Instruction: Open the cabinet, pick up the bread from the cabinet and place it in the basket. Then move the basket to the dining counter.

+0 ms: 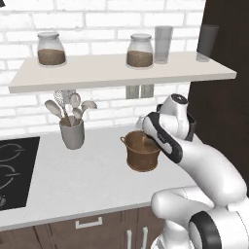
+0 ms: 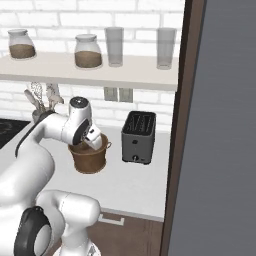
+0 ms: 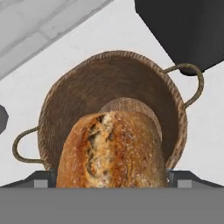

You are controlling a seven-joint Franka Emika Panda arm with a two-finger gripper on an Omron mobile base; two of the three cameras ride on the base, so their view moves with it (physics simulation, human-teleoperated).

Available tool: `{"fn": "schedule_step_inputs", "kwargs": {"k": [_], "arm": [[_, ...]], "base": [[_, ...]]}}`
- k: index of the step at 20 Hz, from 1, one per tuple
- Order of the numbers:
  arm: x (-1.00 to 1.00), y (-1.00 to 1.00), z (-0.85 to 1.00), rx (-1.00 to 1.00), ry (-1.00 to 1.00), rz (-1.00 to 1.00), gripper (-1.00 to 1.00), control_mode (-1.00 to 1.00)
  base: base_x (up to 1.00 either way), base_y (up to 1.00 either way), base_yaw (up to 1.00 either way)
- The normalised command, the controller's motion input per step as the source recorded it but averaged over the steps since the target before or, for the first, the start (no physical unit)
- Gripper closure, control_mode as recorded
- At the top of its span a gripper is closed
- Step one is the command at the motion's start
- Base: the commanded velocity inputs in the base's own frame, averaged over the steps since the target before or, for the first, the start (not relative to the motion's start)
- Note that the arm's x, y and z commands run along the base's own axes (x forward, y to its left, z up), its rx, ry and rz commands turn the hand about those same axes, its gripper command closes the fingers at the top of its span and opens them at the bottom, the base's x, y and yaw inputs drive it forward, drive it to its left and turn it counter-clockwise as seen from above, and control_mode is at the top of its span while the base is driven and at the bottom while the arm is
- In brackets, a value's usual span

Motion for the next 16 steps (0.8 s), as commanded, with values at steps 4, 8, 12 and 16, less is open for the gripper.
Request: {"fn": "schedule_step_inputs", "kwargs": {"k": [4, 8, 12, 16], "arm": [[0.2, 0.16, -0.27, -0.03, 0.0, 0.1, 1.0, -1.0], [0.16, 0.09, -0.32, -0.06, 0.0, 0.1, 1.0, -1.0], [0.42, 0.07, -0.1, -0.03, 0.0, 0.05, 1.0, -1.0], [0.34, 0.0, -0.09, -0.05, 0.0, 0.01, 1.0, -1.0]], "base": [[0.0, 0.0, 0.0], [0.0, 0.0, 0.0], [0.0, 0.0, 0.0], [0.0, 0.0, 0.0]]}}
